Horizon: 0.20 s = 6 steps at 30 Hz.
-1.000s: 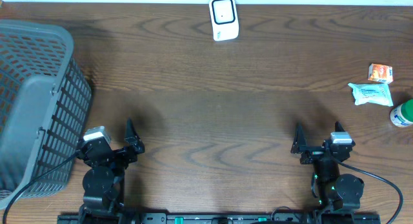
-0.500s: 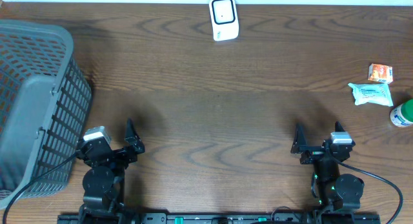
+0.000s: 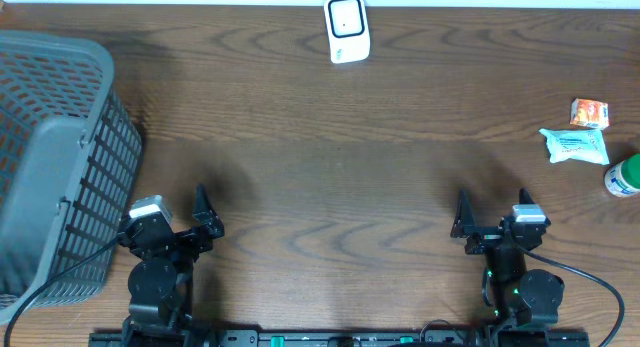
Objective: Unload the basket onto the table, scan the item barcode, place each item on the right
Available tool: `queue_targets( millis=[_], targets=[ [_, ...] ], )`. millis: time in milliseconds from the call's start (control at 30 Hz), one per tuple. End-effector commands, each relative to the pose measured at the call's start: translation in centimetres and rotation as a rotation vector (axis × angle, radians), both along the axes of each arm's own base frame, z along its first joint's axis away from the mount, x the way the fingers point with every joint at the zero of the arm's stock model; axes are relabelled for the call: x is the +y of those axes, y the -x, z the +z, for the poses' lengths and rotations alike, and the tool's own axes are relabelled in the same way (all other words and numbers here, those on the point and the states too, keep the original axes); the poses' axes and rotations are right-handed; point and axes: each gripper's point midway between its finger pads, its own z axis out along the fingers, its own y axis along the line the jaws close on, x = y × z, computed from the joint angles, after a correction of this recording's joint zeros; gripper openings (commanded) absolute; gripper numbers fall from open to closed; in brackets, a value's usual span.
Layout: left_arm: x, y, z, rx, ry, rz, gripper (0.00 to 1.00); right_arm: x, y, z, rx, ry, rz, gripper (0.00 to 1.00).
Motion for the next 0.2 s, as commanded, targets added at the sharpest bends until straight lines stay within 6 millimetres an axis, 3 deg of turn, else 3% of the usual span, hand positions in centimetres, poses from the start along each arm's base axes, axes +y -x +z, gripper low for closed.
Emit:
queue_targets(
  millis=[0,167],
  targets=[
    [0.17,0.09,0.66,-0.023,0.001,0.007,0.98,-0.3,0.03,0.01,-0.002,-0.013,-0.015,0.99],
    [0.17,0.09,0.66,-0.023,0.001,0.007,0.98,-0.29,0.03,0.01,-0.002,-0.013,-0.014,0.99]
  ],
)
